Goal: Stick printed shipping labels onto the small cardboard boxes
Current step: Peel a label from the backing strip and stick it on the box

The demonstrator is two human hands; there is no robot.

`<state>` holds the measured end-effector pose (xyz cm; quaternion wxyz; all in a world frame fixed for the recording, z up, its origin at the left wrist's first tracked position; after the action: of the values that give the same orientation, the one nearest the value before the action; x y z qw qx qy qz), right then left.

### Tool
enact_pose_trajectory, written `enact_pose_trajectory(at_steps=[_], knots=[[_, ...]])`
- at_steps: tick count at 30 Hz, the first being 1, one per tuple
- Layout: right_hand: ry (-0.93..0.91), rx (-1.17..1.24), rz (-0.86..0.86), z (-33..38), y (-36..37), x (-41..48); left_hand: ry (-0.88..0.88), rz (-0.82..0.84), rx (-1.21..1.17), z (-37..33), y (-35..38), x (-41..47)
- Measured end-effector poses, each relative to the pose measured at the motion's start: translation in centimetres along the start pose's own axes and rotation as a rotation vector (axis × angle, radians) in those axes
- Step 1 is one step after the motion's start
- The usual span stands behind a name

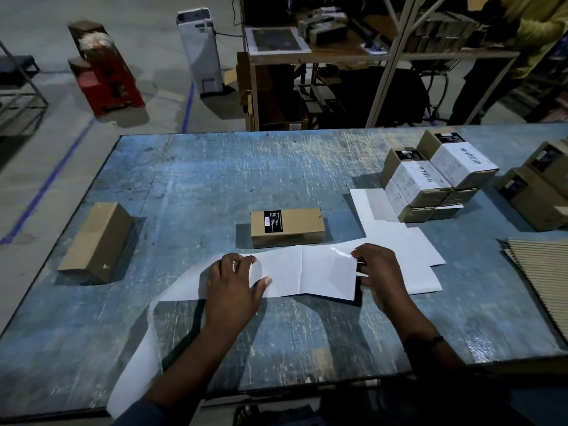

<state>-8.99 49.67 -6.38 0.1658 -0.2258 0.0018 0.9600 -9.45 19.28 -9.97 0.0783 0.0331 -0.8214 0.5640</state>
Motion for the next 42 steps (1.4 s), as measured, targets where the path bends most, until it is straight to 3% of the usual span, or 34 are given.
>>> enact_pose_trajectory(at_steps=[16,20,22,24,27,30,35,42], knots=[[-0.140,0.244,-0.190,4.7,-6.5,-0.8,-0.027,0.037,0.013,-0.2,-0.6,0.2],[-0.199,0.243,-0.105,5.7,-5.6,-1.4,0.038,0.027,-0.094,-1.7,-2.0,0.2],[-0.369,0.124,-0.056,7.1,-4.1,-2.8,0.076,-0.013,-0.320,-3.5,-4.0,0.1],[-0.628,-0.138,-0.018,8.7,-1.7,-5.4,-0.022,0.026,-0.614,-4.8,-5.4,0.3],[-1.038,-0.562,0.054,8.9,2.6,-9.9,-0.313,0.273,-1.150,-6.7,-5.0,0.3],[-1.248,-0.796,0.085,7.1,5.5,-13.0,-0.480,0.444,-1.450,-8.1,-4.4,0.1],[-1.270,-0.940,0.189,3.8,7.2,-13.4,-0.459,0.417,-1.398,-7.0,-3.5,-0.3],[-1.151,-0.792,0.247,3.9,5.4,-12.8,-0.474,0.270,-1.300,-5.0,-3.7,-0.3]])
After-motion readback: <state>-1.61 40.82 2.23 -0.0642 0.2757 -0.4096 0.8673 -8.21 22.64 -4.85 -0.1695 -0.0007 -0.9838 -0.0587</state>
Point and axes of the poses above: each hand's wrist, its own x-axis towards the middle knuckle, its own y-axis out of the palm, z = x × y, the point moved 8 cm from there along x, towards the middle knuckle, and after that the axes turned 4 degrees about z, right-handed, at the moved point
